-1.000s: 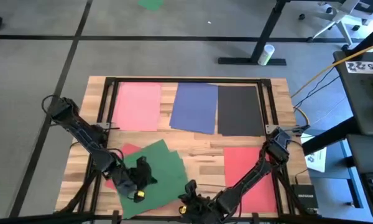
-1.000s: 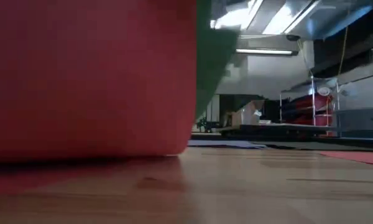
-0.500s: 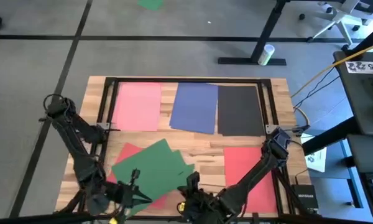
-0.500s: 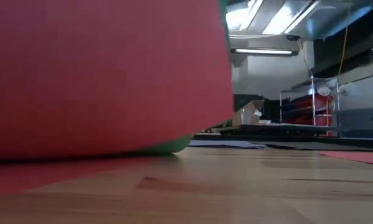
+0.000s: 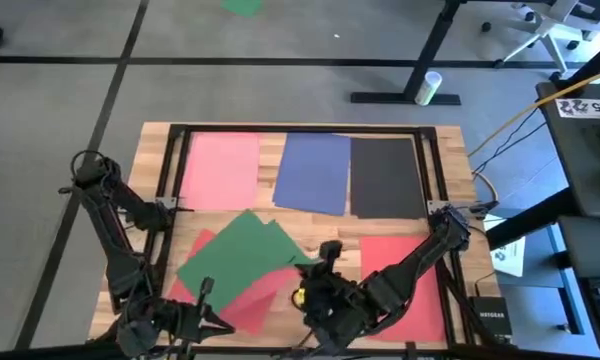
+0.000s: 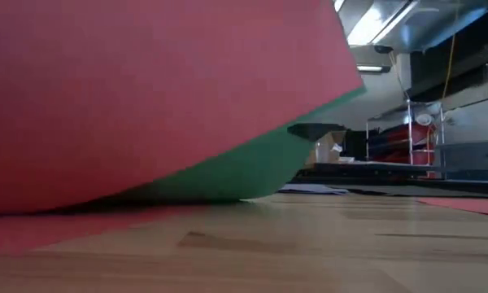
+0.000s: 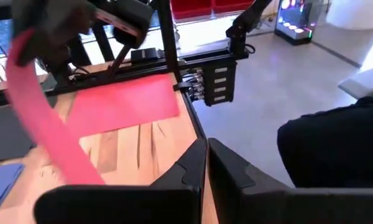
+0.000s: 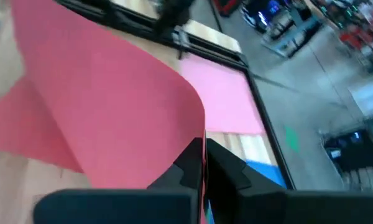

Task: Organize paper
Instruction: Stack the red paper on top of the other red paper on the table

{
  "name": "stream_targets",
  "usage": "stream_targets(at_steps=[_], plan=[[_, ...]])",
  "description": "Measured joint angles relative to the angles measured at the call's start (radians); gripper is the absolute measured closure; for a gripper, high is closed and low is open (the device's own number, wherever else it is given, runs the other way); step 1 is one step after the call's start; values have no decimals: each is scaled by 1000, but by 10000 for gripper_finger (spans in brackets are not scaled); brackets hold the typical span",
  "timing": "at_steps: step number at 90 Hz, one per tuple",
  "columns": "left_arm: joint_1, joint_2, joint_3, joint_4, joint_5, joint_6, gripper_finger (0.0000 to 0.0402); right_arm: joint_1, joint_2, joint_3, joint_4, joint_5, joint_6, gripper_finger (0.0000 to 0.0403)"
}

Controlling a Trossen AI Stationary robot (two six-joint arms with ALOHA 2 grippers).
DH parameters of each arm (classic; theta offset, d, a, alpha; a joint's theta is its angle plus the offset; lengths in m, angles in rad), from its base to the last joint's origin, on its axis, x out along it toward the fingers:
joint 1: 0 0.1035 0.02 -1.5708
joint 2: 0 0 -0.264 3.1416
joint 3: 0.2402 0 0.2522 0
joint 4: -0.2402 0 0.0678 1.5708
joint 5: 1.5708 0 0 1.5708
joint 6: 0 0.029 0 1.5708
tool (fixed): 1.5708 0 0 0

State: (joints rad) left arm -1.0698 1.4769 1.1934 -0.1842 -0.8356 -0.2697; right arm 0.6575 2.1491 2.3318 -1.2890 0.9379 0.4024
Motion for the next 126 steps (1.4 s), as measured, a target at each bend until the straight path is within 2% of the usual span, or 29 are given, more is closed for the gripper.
stream_targets(at_steps=[26,39,58,81,93,126], plan=[[0,0,0,-1,-2,-20,402,-82,-22,-3,-250,-24,277,403],[-4,0,0,-1,-2,-22,402,-124,-22,-34,-277,-43,309,403],[-6,0,0,-23,-1,-46,402,-176,-22,-94,-265,-150,308,403],[-6,0,0,-24,0,-60,402,-221,-22,-250,-112,-307,247,403],[-7,0,0,-43,0,-74,402,-222,-22,-326,-60,-349,248,403],[-6,2,-7,-103,1,-187,402,-220,-22,-407,-48,-423,431,403]])
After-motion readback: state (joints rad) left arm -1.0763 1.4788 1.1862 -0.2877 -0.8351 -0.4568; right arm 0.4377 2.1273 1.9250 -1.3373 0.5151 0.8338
